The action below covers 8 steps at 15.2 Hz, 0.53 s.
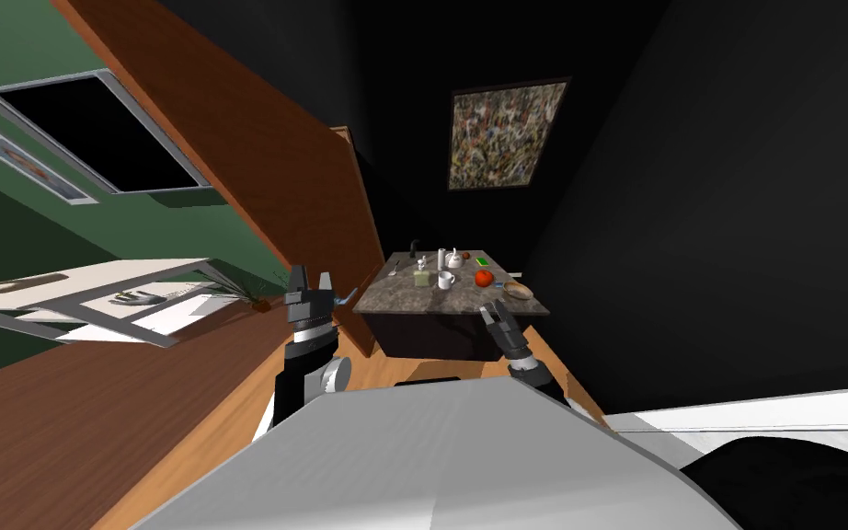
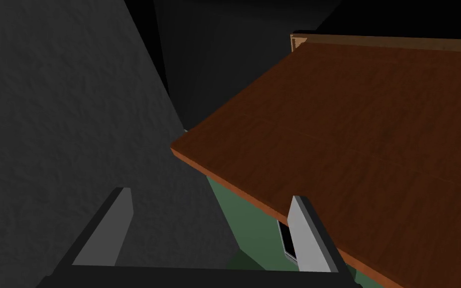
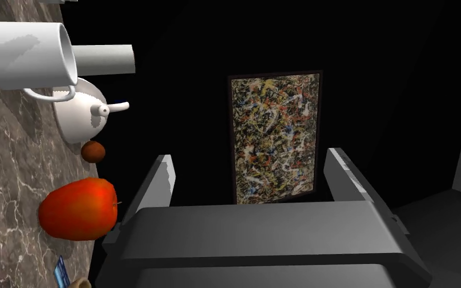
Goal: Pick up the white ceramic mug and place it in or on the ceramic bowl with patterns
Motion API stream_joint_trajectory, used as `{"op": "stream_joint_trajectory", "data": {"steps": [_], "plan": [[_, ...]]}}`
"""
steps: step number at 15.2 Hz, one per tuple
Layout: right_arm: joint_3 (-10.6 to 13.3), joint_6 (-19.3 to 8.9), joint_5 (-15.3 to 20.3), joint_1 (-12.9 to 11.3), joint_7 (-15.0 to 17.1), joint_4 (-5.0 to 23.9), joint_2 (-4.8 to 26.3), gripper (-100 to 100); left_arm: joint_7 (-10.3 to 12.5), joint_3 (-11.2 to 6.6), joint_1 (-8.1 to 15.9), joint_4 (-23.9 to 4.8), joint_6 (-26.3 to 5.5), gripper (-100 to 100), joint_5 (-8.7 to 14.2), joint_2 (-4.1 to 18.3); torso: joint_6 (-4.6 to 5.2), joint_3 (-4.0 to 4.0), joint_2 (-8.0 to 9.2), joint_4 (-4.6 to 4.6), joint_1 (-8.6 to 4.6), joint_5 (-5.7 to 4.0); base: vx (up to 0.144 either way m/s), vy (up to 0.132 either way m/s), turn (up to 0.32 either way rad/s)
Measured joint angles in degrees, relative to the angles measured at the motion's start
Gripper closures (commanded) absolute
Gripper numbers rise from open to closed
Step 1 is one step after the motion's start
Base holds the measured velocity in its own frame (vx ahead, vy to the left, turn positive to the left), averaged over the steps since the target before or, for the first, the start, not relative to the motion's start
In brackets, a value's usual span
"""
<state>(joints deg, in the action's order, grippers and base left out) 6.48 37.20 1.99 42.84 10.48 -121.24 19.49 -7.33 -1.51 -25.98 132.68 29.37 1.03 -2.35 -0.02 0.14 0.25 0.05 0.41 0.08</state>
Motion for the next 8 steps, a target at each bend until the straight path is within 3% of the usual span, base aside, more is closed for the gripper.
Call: {"op": "stream_joint_trajectory", "data": {"steps": [5, 8], "plan": [[-0.3, -0.1, 0.2, 3.5, 2.2, 2.3, 6.4, -100, 0.0, 0.00, 0.0, 0.0, 0.0, 0, 0.0, 0.0, 0.00, -0.04, -0.07, -0.01, -0.16, -0.02, -0.026, 0.072, 0.074], [1.2, 0.0, 1.4, 5.9, 2.9, 5.0, 9.8, -100, 0.0, -0.01, 0.0, 0.0, 0.0, 0, 0.0, 0.0, 0.02, -0.02, -0.05, 0.00, -0.07, 0.01, -0.024, 0.089, 0.102]]}}
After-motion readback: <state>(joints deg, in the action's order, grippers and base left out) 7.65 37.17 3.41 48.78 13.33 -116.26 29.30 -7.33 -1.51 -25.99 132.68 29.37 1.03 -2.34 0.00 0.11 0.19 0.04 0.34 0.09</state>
